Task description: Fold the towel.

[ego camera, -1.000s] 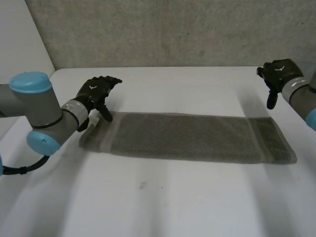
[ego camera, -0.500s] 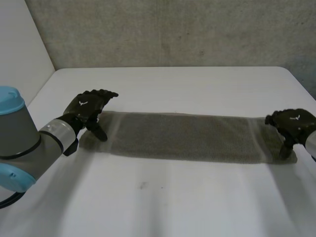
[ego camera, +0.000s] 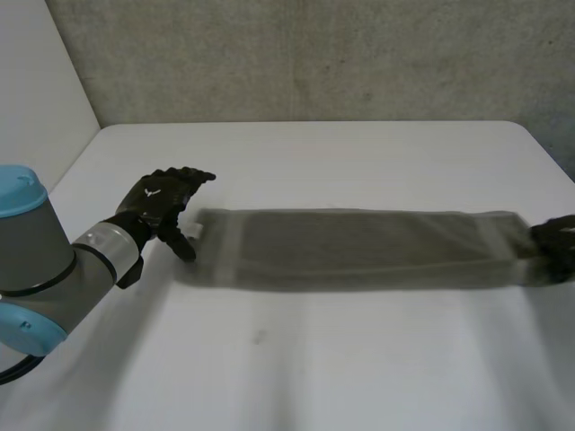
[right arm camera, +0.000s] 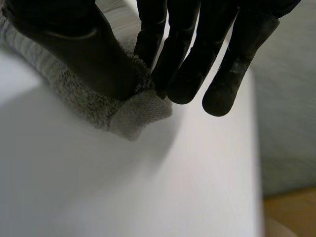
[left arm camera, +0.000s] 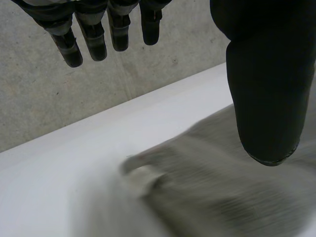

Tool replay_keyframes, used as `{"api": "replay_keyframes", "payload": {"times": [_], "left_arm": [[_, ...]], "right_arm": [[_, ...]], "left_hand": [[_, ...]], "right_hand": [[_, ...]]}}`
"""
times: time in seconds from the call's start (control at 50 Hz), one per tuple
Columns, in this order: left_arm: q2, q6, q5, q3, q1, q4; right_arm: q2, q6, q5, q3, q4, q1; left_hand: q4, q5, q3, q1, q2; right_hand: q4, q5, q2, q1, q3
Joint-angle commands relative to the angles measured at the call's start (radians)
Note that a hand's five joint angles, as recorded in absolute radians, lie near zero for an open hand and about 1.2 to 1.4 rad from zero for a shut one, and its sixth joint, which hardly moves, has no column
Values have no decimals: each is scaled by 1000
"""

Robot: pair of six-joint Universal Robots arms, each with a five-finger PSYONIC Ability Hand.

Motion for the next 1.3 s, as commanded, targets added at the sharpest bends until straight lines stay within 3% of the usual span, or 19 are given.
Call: {"api": "replay_keyframes", "payload": {"times": [0.02,0.16,0.26,0.28,0.32,0.38,0.4,0.42,0.5,0.56,0.68,0.76,0.8,0.92,1.02,1.16,1.26,1.28,1.3], "left_arm": [[7,0,0,-9,4,0],[24,0,2,-13,7,0],[29,-2,0,-13,6,0],[29,-2,0,-13,6,0],[29,0,0,-15,6,0],[30,-1,2,-21,6,0],[30,-2,2,-21,6,0],[30,-2,0,-24,6,0],[30,-2,2,-26,4,2],[32,-2,2,-26,1,3],[32,-2,2,-26,-6,3],[33,-1,2,-12,-16,6],[32,-3,0,2,-34,11],[27,-12,-2,25,-71,12],[16,-54,0,34,-105,29],[10,-60,0,33,-118,34],[9,-60,0,30,-120,34],[9,-60,0,28,-120,34],[9,-60,0,28,-120,34]], "right_arm": [[-33,-28,104,-162,20,-96],[-43,-73,103,-247,81,-49],[-57,-29,100,-324,86,306],[-57,-29,100,-324,86,307],[-48,-30,98,-338,74,472],[-36,-36,98,-339,57,566],[-1,-38,97,-344,28,674],[0,-38,97,-344,27,675],[116,-42,94,-350,-28,887],[170,-64,92,-356,-19,931],[194,-99,75,-336,-12,964],[170,-105,17,-307,-12,956],[115,-99,23,-269,-14,945],[-11,-62,20,-134,-28,824],[-140,46,11,74,-29,625],[-161,50,8,217,-31,438],[-109,25,11,227,-31,398],[-91,11,20,216,-31,391],[-91,11,20,216,-31,391]], "left_hand": [[8,-27,8,4,8],[8,-27,8,4,8],[8,-27,8,4,8],[8,-27,8,4,8],[8,-27,8,4,8],[8,-27,8,4,8],[8,-27,8,4,8],[8,-27,8,4,8],[8,-27,8,4,8],[8,-27,8,4,8],[8,-27,8,4,8],[8,-27,8,4,8],[8,-27,8,4,8],[8,-27,8,4,8],[8,-27,8,4,8],[8,-27,8,4,8],[8,-27,8,4,8],[8,-27,8,4,8],[8,-27,8,4,8]], "right_hand": [[58,70,98,85,59],[58,70,98,85,59],[58,70,98,85,59],[58,70,98,85,59],[58,70,98,85,59],[58,70,98,85,59],[58,70,98,85,59],[58,70,98,85,59],[58,70,98,85,59],[58,70,98,85,59],[58,70,98,85,59],[1,13,41,28,2],[-1163,-1152,-1123,-1137,-1163],[-1163,-1152,-1123,-1137,-1163],[-1163,-1152,-1123,-1137,-1163],[-1163,-1151,-1123,-1136,-1162],[-795,-783,-755,-769,-795],[-583,-571,-543,-556,-582],[-581,-569,-541,-554,-580]]}}
